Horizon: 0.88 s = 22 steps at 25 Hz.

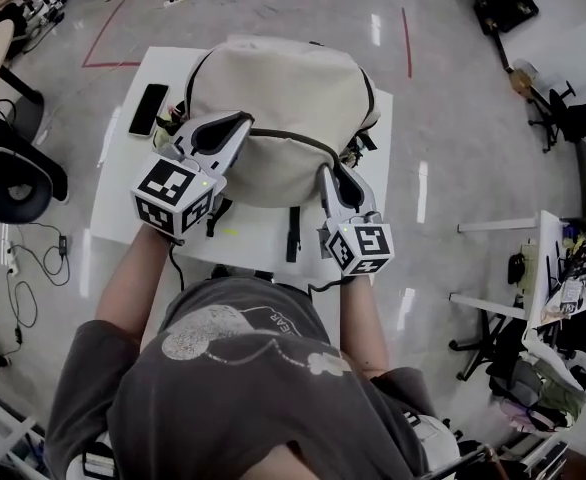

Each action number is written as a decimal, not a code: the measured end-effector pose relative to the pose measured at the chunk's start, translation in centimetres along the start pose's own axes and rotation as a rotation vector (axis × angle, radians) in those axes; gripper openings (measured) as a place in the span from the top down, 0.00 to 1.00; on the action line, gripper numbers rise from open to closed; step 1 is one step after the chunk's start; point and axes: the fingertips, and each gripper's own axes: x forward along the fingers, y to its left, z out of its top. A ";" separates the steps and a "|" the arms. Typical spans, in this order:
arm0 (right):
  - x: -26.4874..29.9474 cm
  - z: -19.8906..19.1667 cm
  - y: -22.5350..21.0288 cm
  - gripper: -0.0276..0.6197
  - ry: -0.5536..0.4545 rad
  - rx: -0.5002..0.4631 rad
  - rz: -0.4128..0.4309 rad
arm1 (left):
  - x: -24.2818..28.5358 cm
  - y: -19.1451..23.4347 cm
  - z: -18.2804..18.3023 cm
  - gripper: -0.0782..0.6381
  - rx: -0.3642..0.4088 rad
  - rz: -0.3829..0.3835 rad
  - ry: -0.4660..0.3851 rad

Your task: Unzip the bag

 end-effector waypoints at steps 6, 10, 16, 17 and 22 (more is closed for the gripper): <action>0.2 -0.2 -0.2 0.85 -0.003 0.009 -0.003 | 1.8 -1.6 0.3 0.85 0.094 0.010 0.024; 0.3 -0.3 -0.3 0.85 -0.005 0.015 -0.005 | 2.7 -3.1 0.2 0.85 0.093 -0.027 0.024; 0.3 -0.3 -0.2 0.85 -0.004 0.017 -0.007 | 4.5 -5.7 0.0 0.85 0.051 -0.097 0.019; 0.2 -0.2 -0.2 0.85 -0.004 0.017 -0.008 | 4.8 -6.1 0.1 0.85 0.045 -0.104 0.017; 0.3 -0.1 -0.1 0.85 -0.005 0.019 -0.018 | 4.8 -6.1 0.0 0.85 0.008 -0.116 0.001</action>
